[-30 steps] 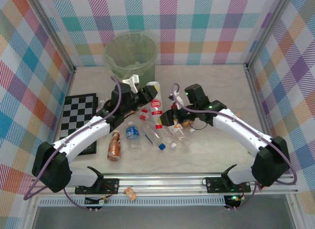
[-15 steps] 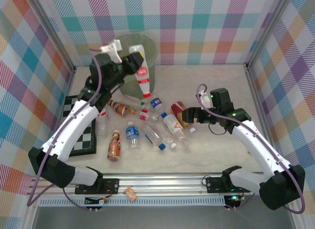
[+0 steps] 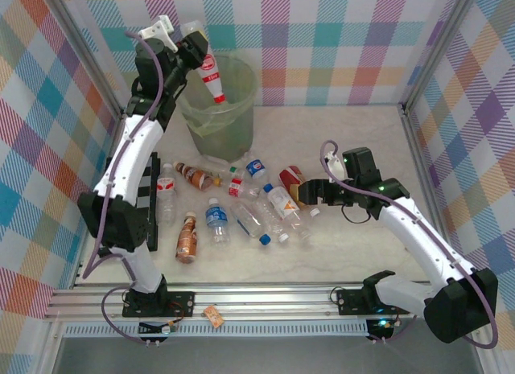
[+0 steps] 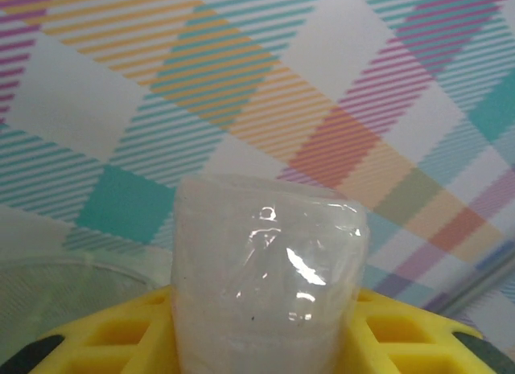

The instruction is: Put the plastic bottles in the bin

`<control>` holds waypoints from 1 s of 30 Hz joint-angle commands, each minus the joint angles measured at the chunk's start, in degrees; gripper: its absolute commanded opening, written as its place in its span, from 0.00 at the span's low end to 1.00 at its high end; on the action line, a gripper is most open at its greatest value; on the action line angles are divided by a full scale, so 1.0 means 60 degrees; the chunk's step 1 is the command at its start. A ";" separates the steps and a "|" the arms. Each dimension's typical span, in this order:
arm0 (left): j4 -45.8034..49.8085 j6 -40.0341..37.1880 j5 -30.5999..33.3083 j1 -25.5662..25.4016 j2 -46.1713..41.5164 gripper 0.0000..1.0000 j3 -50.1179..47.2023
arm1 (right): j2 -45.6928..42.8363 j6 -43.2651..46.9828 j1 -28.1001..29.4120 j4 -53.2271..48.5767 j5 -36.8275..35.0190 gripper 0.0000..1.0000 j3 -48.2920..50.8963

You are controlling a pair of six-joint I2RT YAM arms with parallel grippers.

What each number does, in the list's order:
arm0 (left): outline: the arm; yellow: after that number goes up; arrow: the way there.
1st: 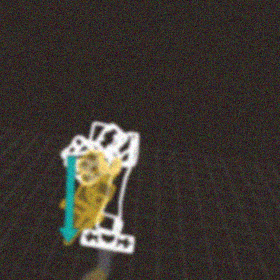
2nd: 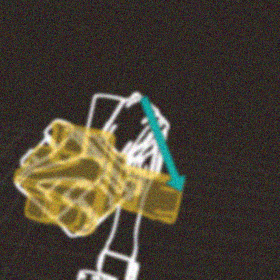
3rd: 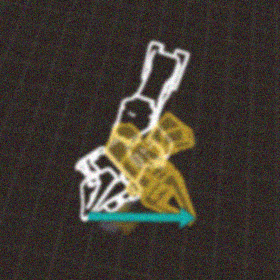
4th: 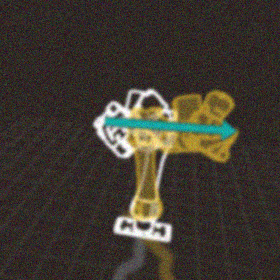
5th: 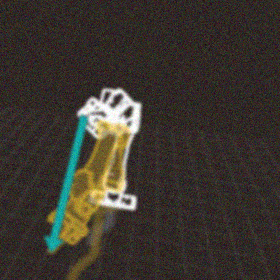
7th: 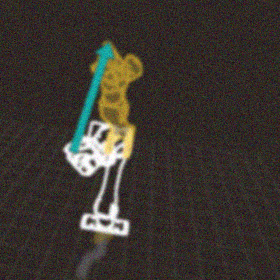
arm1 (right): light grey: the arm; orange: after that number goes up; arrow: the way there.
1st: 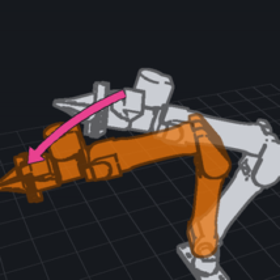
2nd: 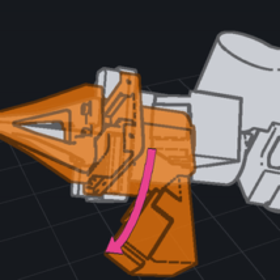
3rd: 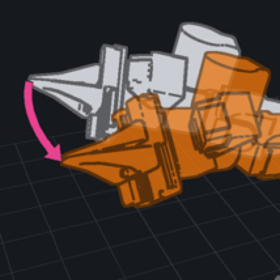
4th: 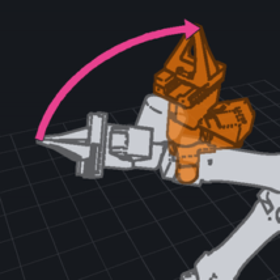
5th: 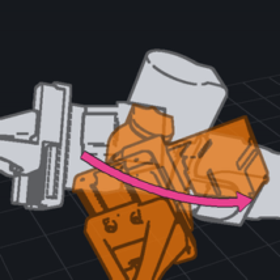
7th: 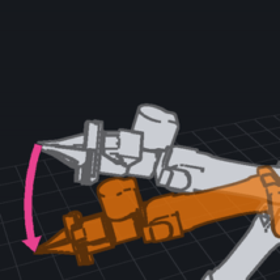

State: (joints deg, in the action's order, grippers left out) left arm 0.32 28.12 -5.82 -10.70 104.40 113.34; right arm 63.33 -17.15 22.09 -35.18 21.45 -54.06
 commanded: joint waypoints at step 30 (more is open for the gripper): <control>0.4054 -0.4028 -0.0844 0.0274 0.4302 0.77 0.4324 | -0.1004 0.0379 -0.0004 -0.0793 -0.0444 0.85 0.0158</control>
State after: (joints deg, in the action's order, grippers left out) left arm 24.05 4.93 -9.58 -8.91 130.76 137.16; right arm 57.58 -15.62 22.09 -40.12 18.22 -53.98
